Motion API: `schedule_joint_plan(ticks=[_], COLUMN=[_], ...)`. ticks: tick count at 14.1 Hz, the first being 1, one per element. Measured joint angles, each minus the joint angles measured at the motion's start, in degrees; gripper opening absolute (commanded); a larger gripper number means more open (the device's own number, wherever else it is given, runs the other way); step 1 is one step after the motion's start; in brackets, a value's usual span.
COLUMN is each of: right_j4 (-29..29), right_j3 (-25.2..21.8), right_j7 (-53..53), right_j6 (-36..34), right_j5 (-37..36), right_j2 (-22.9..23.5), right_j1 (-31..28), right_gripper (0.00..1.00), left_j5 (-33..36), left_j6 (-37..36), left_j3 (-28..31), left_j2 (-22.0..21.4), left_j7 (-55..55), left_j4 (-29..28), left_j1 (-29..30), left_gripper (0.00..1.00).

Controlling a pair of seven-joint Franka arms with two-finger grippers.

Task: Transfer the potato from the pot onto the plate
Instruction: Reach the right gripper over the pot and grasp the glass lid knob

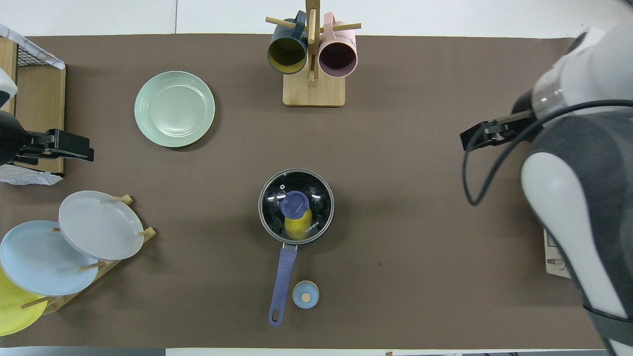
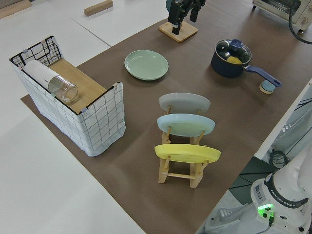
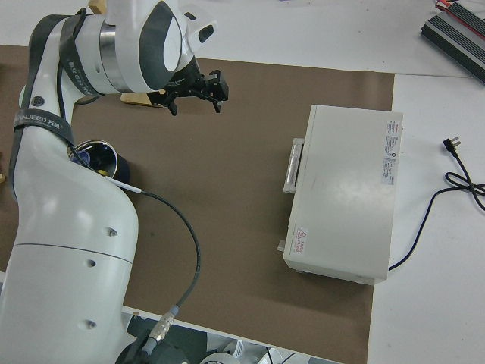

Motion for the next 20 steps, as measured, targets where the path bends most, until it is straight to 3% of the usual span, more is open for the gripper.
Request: schedule_joint_plan(ticks=[3,6,8,12,16,20], right_j4=[5.38,5.83,5.81,5.14,-0.31,-2.78], right_j3=[1.23,1.50,1.48,1.37,0.97,1.15], right_j7=[11.26,23.76,27.18,28.20,28.19,28.19], right_j6=[2.19,9.73,12.83,17.47,22.20,22.45], right_j5=[0.34,-0.20,-1.53,-4.95,-4.95,-4.94], right_j2=[6.04,10.31,13.45,17.88,17.40,16.07], right_j1=[9.70,21.55,25.68,28.47,28.40,28.54], right_gripper=[1.00,1.00,1.00,1.00,1.00,1.00], left_j5=[0.00,0.00,0.00,0.00,0.00,0.00], left_j6=[0.00,0.00,0.00,0.00,0.00,0.00], left_j3=[0.00,0.00,0.00,0.00,0.00,0.00], left_j2=[0.00,0.00,0.00,0.00,0.00,0.00], left_j7=[0.00,0.00,0.00,0.00,0.00,0.00], left_j4=[0.00,0.00,0.00,0.00,0.00,0.00], left_j1=[0.00,0.00,0.00,0.00,0.00,0.00], left_gripper=[1.00,1.00,1.00,1.00,1.00,1.00])
